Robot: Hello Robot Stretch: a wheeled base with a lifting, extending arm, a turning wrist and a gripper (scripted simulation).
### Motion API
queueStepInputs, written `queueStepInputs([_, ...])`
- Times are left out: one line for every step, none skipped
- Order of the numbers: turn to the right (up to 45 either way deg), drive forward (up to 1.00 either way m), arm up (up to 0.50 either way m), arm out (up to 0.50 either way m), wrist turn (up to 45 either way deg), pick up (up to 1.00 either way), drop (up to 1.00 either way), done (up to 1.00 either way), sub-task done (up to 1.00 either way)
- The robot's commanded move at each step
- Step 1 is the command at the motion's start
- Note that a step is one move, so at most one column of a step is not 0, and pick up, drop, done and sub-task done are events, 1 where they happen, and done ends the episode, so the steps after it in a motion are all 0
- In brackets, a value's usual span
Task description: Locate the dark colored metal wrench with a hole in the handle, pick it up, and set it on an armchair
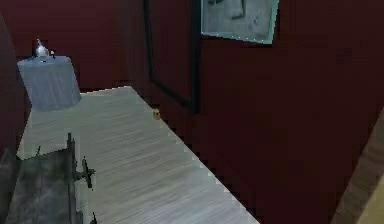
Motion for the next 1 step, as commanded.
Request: queueStepInputs([45.0,0.00,0.00,0.00,0.0,0.00,0.00,0.00,0.00])
